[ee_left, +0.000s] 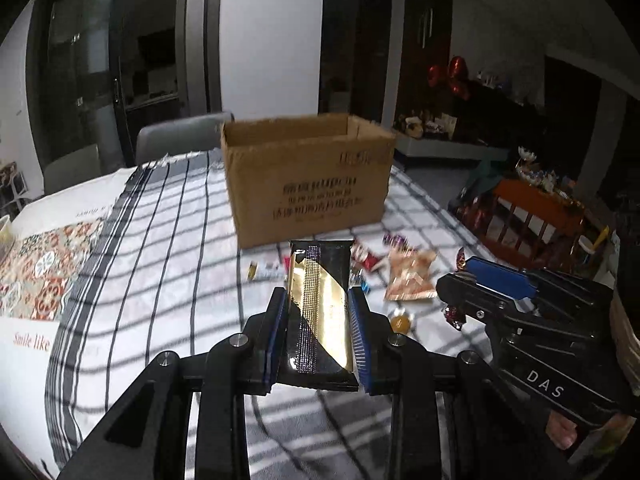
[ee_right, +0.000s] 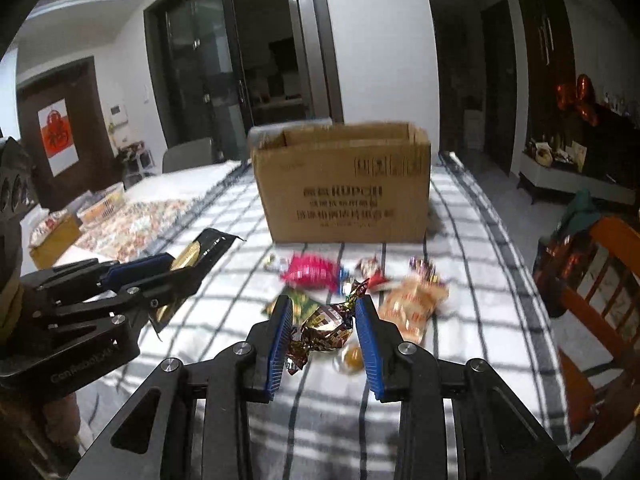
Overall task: Organize snacks
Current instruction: 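Release the wafer bar into the box while the right tool drops a candy in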
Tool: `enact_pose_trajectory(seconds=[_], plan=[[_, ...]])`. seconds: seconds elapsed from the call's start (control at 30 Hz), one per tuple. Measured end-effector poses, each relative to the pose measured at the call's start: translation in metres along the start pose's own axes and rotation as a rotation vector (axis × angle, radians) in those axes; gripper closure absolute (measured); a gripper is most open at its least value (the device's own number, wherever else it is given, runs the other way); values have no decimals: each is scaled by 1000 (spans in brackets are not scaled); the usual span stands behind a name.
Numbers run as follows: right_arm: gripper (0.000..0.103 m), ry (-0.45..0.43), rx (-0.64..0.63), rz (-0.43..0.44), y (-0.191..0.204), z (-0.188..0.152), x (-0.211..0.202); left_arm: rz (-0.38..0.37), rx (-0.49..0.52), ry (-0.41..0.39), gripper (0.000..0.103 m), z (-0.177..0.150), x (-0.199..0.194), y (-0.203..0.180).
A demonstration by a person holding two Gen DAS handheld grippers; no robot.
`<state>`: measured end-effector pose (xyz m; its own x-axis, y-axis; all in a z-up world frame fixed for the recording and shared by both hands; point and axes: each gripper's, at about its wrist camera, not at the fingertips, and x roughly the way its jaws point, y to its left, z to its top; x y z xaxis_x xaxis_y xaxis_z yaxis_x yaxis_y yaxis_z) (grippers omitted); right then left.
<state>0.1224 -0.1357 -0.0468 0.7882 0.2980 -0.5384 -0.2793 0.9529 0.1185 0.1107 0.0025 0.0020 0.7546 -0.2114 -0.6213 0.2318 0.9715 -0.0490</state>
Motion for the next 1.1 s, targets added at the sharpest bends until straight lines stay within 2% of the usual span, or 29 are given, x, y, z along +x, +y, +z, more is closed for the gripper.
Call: enact_pose_trajectory(seconds=[0.07,0.23,0.43,0.9,1.1], plan=[[69,-20,5,0,-3,10,-1,-20,-3,-17,73,14,-1,0],[69,-74,14,-7,-12,42,3,-2,28,-70,73,45,3,1],[69,-105,16,-9,-21,79,15,-4,46,-73,73,82,19,9],[69,-69,-13,4,-37,159,75,15,71,-40,73,161,75,34],[69,-3,0,24,-48,190,115,-2,65,7,73,189,105,43]])
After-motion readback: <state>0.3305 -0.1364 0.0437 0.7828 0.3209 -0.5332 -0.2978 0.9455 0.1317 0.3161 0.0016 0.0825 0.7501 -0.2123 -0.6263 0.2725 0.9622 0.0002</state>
